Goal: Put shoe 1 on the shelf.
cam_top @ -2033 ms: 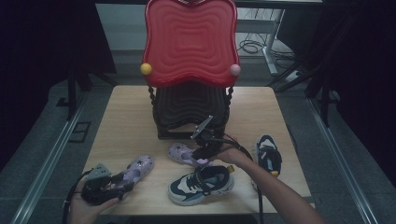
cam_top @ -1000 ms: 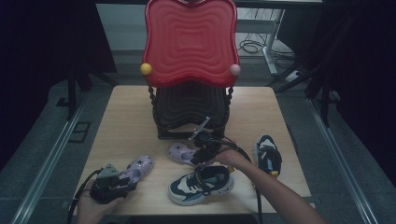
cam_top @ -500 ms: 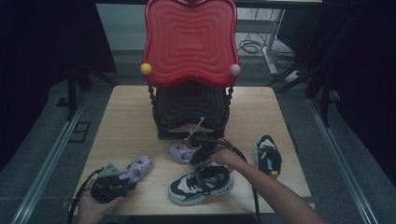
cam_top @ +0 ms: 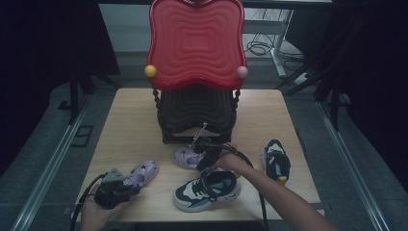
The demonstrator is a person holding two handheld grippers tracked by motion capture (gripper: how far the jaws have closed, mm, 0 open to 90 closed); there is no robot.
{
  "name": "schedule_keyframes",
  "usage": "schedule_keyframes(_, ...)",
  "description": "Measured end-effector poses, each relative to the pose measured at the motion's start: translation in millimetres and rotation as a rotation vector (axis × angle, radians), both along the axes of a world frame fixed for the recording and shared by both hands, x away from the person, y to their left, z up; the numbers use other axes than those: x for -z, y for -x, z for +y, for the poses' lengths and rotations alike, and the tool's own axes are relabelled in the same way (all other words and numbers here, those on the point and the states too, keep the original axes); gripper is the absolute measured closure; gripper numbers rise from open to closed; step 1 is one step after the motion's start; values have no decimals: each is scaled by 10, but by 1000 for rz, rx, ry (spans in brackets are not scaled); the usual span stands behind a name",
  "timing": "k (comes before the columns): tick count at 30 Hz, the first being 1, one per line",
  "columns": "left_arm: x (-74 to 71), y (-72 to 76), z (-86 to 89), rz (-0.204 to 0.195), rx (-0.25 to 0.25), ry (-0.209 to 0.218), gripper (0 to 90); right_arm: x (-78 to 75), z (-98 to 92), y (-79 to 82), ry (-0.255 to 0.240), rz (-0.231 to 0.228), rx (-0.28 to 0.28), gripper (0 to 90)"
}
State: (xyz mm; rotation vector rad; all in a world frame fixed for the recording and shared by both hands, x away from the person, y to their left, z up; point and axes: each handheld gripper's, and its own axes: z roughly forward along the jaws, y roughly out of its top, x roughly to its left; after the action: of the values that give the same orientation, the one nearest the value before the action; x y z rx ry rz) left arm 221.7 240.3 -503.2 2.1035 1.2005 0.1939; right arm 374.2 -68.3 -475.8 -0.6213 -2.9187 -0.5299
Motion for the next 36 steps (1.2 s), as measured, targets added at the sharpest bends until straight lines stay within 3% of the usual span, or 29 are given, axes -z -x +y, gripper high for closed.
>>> schedule_keyframes(9, -21, -7, 35, -6, -20, 17, 855, -13, -25, -20, -3, -4, -10, 852)
schedule_keyframes(20, -164, -85, 82, -36, -68, 34, 858, -137, -110, -39, -61, -44, -19, 856)
schedule_keyframes(36, -435, -125, 200, -112, -78, 157, 860, -478, -339, 54, -196, -98, -27, 856)
